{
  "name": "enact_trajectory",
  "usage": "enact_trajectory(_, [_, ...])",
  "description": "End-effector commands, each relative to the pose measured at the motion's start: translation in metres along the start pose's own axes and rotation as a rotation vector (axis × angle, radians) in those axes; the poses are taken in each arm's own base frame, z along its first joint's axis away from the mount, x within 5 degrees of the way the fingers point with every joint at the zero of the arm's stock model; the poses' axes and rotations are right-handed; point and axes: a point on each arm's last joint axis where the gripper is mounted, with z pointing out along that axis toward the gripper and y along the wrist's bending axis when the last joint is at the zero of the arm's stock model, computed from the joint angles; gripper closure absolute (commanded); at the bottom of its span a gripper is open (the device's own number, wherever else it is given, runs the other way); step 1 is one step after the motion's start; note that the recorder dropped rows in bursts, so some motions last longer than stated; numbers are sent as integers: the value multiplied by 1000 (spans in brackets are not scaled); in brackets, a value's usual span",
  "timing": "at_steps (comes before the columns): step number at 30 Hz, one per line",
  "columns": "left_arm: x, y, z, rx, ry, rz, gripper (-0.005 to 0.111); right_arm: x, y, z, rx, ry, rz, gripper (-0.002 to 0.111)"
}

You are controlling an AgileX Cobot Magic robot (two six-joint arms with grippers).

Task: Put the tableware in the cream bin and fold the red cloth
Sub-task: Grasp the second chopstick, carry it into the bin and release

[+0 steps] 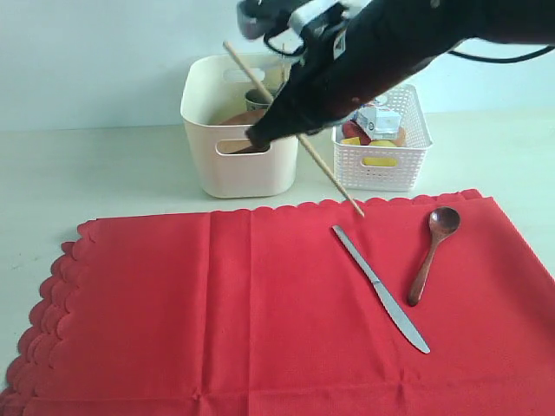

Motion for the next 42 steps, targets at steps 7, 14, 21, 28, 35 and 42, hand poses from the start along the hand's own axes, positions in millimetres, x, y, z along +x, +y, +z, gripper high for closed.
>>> enact_trajectory(7, [0,0,0,-1,-10,-5,61,-37,-64,2,76,-328,80,108])
enact_trajectory(14, [0,0,0,-1,-10,-5,61,-60,-99,39,-55,-453,140,108])
enact_trajectory(21, [0,0,0,-1,-10,-5,61,-61,-132,71,-296,-661,178,108])
enact_trajectory(28, [0,0,0,-1,-10,-5,61,-44,-144,109,-357,-698,115,108])
enact_trajectory(35, [0,0,0,-1,-10,-5,61,-31,-146,146,-399,-693,104,108])
enact_trajectory(42, [0,0,0,-1,-10,-5,61,-18,-146,165,-393,-673,85,94])
